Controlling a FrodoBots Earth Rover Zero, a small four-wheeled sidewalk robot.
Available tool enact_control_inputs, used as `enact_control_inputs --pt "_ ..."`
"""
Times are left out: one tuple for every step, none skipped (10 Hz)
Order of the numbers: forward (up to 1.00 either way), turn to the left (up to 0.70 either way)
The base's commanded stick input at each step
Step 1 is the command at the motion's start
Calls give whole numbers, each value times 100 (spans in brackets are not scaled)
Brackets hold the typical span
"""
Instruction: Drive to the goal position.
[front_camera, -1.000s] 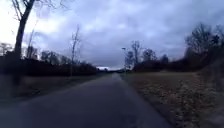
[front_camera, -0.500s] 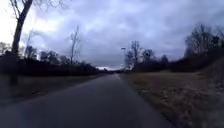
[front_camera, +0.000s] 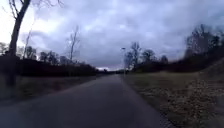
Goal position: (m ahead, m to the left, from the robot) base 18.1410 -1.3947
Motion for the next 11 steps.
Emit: enact_control_inputs --pt "50 0" --pt "50 0" --pt "50 0" --pt "50 0" --pt "50 0" --pt "50 0" --pt "50 0" --pt "50 0" --pt "50 0" --pt "50 0" --pt "50 0"
